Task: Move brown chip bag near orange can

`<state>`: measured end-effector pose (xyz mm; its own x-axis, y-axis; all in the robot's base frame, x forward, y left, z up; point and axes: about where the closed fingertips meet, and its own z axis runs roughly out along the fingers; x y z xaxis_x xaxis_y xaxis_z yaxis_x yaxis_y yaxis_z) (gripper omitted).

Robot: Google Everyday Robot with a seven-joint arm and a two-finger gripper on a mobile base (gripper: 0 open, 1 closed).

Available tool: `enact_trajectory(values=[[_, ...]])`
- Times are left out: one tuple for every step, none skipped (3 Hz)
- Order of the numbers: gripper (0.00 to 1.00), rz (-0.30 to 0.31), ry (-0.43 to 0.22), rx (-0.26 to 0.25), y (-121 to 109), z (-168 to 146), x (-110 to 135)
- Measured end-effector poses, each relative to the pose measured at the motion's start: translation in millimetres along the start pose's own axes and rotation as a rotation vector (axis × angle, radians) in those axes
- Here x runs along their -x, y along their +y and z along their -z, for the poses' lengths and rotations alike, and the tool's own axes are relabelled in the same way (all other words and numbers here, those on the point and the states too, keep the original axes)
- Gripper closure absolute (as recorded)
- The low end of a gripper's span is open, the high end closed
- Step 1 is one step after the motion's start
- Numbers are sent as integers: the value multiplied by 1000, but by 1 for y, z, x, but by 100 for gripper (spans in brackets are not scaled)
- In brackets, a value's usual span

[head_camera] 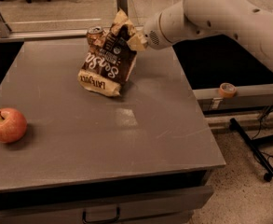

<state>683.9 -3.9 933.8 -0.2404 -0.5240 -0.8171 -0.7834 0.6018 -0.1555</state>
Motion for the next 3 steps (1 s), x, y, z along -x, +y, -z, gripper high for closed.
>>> enact_trajectory(values=[[82, -32, 10, -44, -25, -8, -2], [59, -42, 32, -53, -40, -13, -11], [37, -50, 54, -50, -48, -15, -22]])
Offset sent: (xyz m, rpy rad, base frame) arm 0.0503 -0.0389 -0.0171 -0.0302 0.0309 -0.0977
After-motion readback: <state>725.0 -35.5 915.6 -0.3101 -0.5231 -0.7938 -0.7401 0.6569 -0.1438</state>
